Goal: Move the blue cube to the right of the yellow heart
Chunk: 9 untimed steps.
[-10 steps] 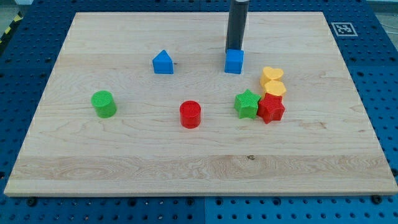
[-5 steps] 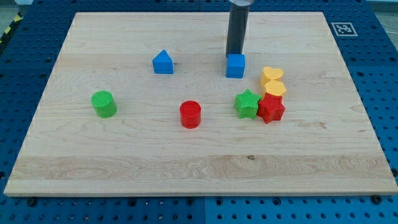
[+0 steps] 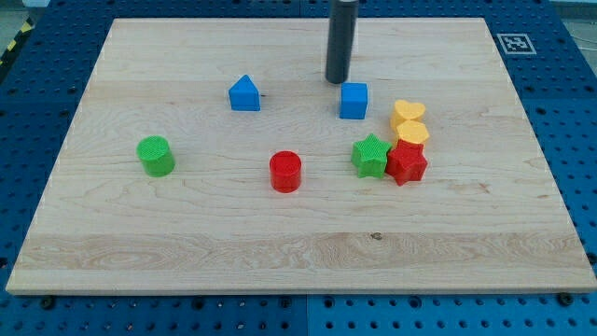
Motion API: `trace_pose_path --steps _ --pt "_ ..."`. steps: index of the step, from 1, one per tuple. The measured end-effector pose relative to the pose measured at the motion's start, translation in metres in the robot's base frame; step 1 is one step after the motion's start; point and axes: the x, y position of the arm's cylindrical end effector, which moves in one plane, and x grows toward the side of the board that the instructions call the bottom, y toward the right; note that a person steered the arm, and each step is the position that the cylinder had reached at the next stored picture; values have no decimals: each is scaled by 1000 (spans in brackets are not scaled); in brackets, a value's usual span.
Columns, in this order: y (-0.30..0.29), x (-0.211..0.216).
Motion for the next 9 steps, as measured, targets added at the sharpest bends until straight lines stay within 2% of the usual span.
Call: trace_pose_path --steps 1,3,7,8,9 --pt "-23 2" --pt "-11 36" --pt "3 52" --pt "3 51" --pt "3 8"
